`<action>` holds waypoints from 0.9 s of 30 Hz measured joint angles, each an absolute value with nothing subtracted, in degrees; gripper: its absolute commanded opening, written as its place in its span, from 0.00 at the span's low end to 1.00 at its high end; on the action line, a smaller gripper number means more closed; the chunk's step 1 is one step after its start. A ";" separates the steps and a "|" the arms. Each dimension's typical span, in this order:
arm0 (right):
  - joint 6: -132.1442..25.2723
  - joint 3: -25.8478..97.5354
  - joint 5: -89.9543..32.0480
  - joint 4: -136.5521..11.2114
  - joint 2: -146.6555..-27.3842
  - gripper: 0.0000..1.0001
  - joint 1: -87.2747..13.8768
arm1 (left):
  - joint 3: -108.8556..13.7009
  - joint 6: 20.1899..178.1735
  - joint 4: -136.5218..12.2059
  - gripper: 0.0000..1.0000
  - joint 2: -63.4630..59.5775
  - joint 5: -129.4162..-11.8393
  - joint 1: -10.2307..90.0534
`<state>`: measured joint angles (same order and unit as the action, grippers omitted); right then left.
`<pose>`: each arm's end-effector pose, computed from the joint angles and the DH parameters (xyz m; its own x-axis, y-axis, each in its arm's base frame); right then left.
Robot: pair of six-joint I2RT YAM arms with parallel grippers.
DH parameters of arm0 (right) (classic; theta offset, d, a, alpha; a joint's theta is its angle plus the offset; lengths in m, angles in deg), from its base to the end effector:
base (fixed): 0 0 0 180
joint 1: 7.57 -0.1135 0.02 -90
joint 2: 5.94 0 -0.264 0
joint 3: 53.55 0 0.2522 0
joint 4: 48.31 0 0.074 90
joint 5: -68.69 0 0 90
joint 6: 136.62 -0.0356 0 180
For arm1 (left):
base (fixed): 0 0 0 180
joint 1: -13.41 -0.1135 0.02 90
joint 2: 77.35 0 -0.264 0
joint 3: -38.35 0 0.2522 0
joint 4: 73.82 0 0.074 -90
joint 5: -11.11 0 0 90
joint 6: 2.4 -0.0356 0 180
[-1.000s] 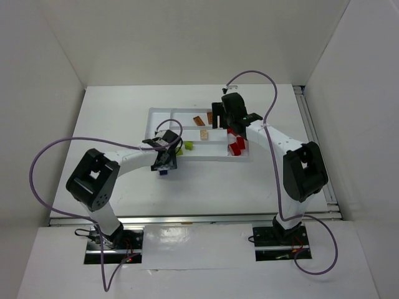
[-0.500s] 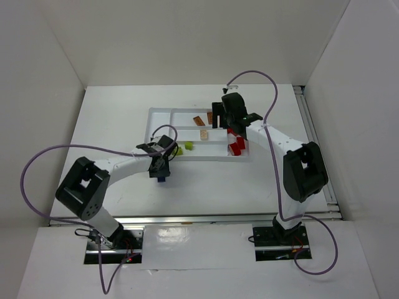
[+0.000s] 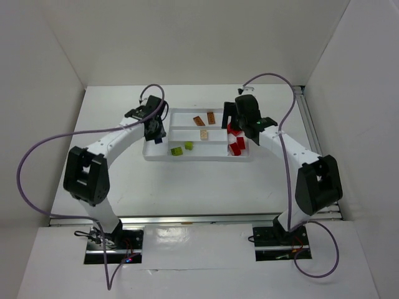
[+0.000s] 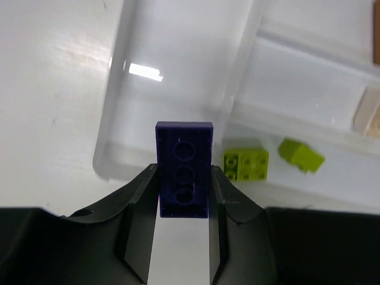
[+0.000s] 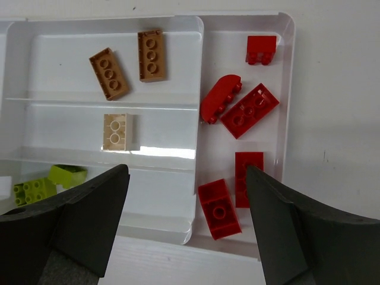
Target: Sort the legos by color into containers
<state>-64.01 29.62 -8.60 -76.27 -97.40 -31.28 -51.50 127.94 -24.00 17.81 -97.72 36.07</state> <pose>0.3364 0.1392 0.2768 -0.5853 0.0614 -0.8085 -0.0575 0.9915 0.1169 0.3333 -0.1267 0.2647 -0.7029 -0.3705 -0.6072 -0.3420 0.9245 -0.1682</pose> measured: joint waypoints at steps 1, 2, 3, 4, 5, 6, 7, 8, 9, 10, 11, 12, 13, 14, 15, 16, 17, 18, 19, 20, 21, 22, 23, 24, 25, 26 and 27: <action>-64.29 29.27 -8.54 -76.45 -96.37 0.86 -31.04 | -53.95 127.70 -24.29 0.00 20.49 -97.68 35.13; -64.66 28.94 -8.51 -76.77 -95.19 0.86 -30.97 | -56.29 127.06 -24.35 0.00 23.07 -97.65 34.34; -64.88 28.74 -8.51 -77.10 -94.08 0.86 -30.97 | -58.67 126.74 -24.42 0.00 25.61 -97.70 33.62; -65.08 28.50 -8.60 -77.10 -92.98 0.86 -30.99 | -61.01 126.56 -24.13 0.00 28.43 -97.68 32.98; -65.19 28.22 -8.49 -77.30 -91.85 0.86 -30.99 | -63.22 126.50 -23.96 0.00 30.83 -97.78 32.61; -65.25 28.06 -8.43 -77.56 -90.95 0.88 -30.99 | -65.69 126.43 -23.76 0.02 33.61 -97.85 32.33; -65.30 28.02 -8.41 -77.76 -90.41 0.88 -30.99 | -67.37 126.47 -24.09 0.06 35.82 -97.98 32.04; -65.30 28.00 -8.25 -77.87 -89.99 0.88 -30.99 | -68.27 126.54 -24.15 0.15 37.28 -98.11 31.83; -65.34 27.91 -8.14 -78.06 -89.75 0.90 -30.99 | -68.66 126.54 -24.11 0.34 38.26 -98.13 31.70; -65.45 27.63 -8.06 -78.11 -89.57 0.96 -30.99 | -68.68 126.54 -23.96 0.48 38.81 -98.18 31.61; -65.65 27.21 -7.99 -78.28 -89.31 1.00 -30.99 | -68.68 126.50 -23.54 0.59 39.01 -98.18 31.52; -65.80 26.82 -7.92 -78.76 -89.20 1.00 -30.99 | -68.70 126.26 -23.24 0.68 39.05 -98.31 31.45; -65.84 26.45 -7.95 -79.16 -89.09 1.00 -30.99 | -68.81 126.21 -23.06 0.79 39.05 -98.40 31.43; -66.04 26.10 -7.92 -79.64 -89.03 1.00 -30.99 | -68.95 126.02 -23.00 0.90 39.05 -98.51 31.43; -66.30 25.92 -7.82 -80.18 -89.03 1.00 -30.99 | -69.10 126.08 -23.00 0.91 39.05 -98.48 31.43; -66.59 25.75 -7.64 -80.53 -89.03 1.00 -30.99 | -69.16 126.26 -23.04 0.91 39.03 -98.51 31.43; -67.02 25.70 -7.09 -81.06 -89.03 1.00 -30.99 | -69.16 126.26 -23.06 0.91 38.92 -98.51 31.43; -67.48 25.68 -6.59 -81.47 -89.03 1.00 -30.99 | -69.16 126.06 -23.00 0.91 38.83 -98.51 31.50; -68.10 25.68 -5.83 -81.82 -89.03 1.00 -30.99 | -69.16 125.49 -22.91 0.91 38.57 -98.53 31.67; -68.80 25.68 -4.69 -82.33 -89.01 1.00 -30.99 | -69.14 125.23 -22.73 0.91 38.02 -98.57 31.91; -69.21 25.68 -3.97 -82.59 -88.98 1.00 -30.99 | -69.14 125.08 -22.54 0.91 37.15 -98.66 32.33; -69.67 25.68 -2.77 -83.05 -88.96 1.00 -30.99 | -69.03 125.03 -22.51 0.91 36.01 -98.79 32.79; -69.98 25.68 -1.61 -83.42 -88.94 1.00 -30.99 | -68.68 124.97 -22.71 0.91 34.20 -98.83 33.49; -70.24 25.68 -0.65 -83.72 -88.90 1.00 -30.99 | -68.07 124.88 -23.06 0.91 31.68 -98.94 34.17; -70.52 25.66 0.60 -84.12 -88.88 1.00 -30.99 | -67.11 124.84 -23.78 0.91 28.93 -98.92 34.65; -70.87 25.66 1.80 -84.64 -88.81 1.00 -30.99 | -65.43 124.55 -24.92 0.91 24.73 -98.55 35.37; -71.24 25.66 2.85 -85.30 -88.77 1.00 -30.99 | -64.20 124.09 -25.84 0.91 21.30 -98.18 35.83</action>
